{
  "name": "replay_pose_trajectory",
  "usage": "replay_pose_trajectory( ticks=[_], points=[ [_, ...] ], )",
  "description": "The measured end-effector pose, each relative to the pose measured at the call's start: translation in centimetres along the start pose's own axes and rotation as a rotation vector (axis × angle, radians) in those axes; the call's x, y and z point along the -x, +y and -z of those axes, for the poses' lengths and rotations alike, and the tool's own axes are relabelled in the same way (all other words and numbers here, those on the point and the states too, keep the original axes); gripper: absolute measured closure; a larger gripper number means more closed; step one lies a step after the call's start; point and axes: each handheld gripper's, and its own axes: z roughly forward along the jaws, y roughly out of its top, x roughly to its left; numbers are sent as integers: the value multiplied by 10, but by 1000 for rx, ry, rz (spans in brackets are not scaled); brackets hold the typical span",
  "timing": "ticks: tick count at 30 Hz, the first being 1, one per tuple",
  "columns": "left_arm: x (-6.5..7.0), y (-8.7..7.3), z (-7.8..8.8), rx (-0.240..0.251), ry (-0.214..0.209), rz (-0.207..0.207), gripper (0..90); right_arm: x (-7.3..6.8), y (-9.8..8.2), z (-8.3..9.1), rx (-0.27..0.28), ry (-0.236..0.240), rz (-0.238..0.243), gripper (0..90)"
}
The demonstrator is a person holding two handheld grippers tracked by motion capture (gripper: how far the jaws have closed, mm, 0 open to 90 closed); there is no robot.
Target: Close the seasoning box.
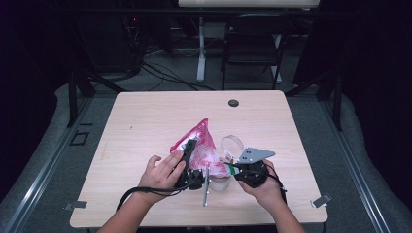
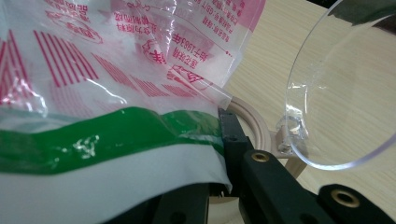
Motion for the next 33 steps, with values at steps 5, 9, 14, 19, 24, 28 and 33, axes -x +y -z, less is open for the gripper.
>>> replay_pose_trajectory(
  ticks=[5,9,14,19,24,28,33],
  points=[
    [1,-3,1,-13,-12,23,725,-2,2,-1,7,0,4,900],
    [3,-5,1,-22,-21,31,726,-2,3,-3,12,3,4,900],
    [7,-8,1,-25,-34,45,725,-2,4,-3,14,4,6,900],
    [10,-12,2,-33,-46,71,725,-3,5,-4,16,7,9,900],
    [16,-15,2,-42,-64,96,725,-4,5,-6,17,10,9,900],
    [17,-16,2,-43,-72,114,725,-4,6,-6,17,12,10,900],
    [19,-17,2,-54,-82,131,726,-4,5,-8,15,13,11,900]
  ],
)
